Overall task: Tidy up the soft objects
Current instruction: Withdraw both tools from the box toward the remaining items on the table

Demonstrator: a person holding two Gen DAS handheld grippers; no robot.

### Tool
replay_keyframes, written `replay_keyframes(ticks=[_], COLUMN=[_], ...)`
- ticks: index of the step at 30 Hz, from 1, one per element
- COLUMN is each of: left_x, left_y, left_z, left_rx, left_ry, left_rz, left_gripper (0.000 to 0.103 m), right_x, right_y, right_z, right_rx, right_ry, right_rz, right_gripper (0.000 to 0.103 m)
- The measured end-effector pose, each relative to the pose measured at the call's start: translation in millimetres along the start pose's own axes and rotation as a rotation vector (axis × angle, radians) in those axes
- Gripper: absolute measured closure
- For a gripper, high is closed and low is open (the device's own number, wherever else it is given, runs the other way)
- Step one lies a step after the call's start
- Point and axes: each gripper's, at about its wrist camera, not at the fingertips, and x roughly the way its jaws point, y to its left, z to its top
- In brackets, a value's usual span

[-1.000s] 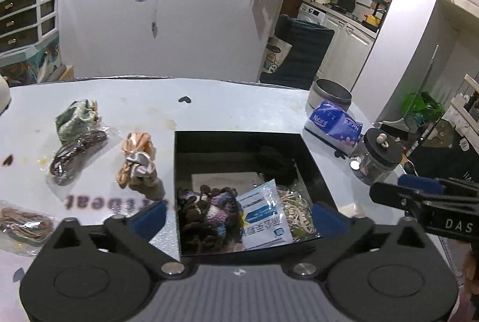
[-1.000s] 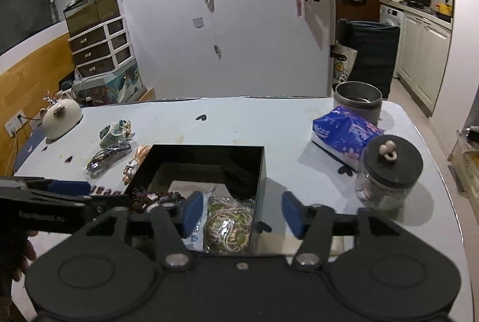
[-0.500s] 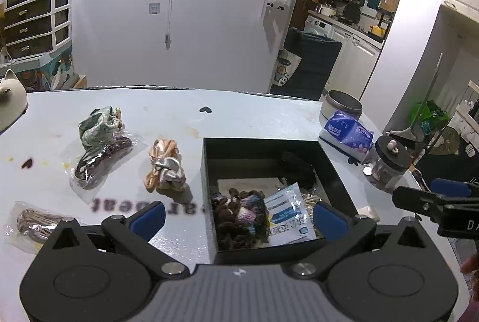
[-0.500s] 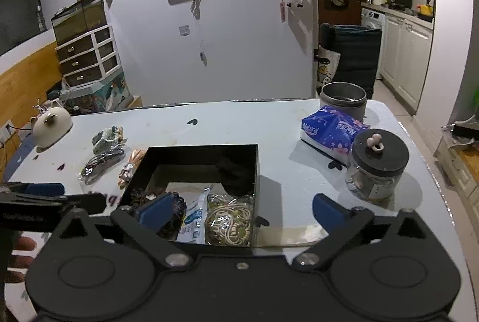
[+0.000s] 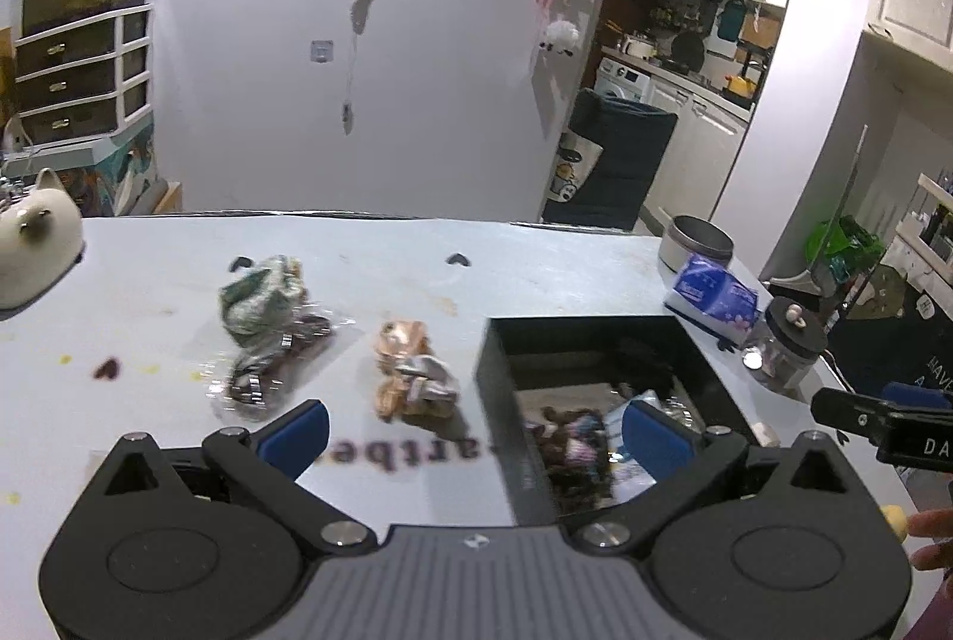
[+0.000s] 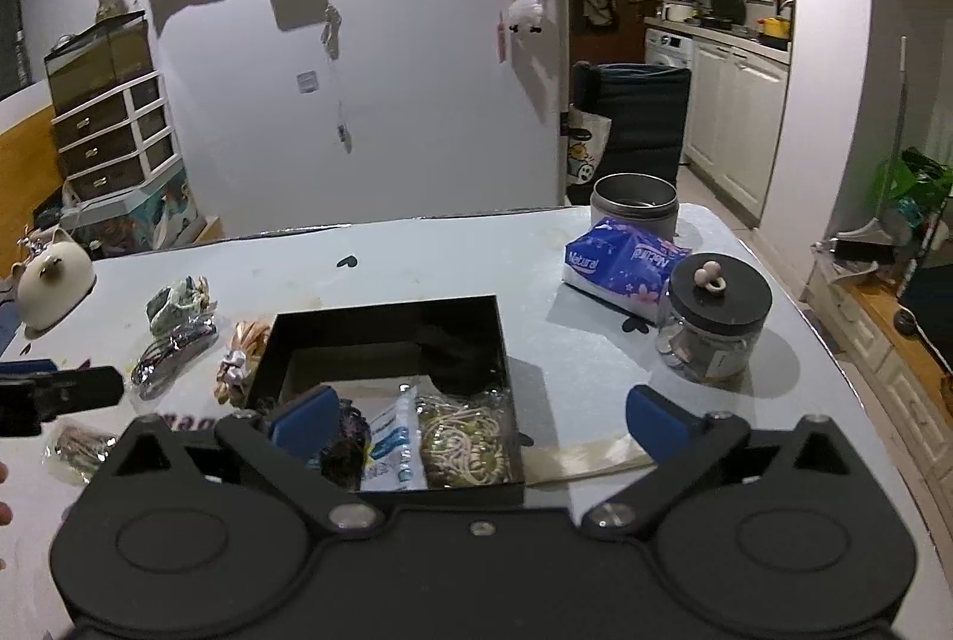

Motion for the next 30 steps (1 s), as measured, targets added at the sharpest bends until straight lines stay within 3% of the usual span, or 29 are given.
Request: replay_keyframes(ticks=[17, 28, 30], left_x=[-29.9, -18.0, -9.7], left_y=[130.8, 191.5, 198.3], left_z=[-4.4, 2.2, 7.7], left_rx=[-0.034, -0.049, -0.042], left_ry=[-0.025, -0.018, -0.013], left_rz=[0.059, 0.047, 0.030], left_gripper=[0.000, 0.000, 0.000], right_x=[6.3, 21.3, 27.1], right_y=[118.0, 194.4, 203.6], right_z=[-2.0, -1.8, 1.0], right_rx=[-0.009, -0.073, -0.095], right_ry=[-0.017, 0.001, 0.011], right_rz=[0.018, 0.058, 0.072], right_gripper=[0.000, 0.000, 0.006])
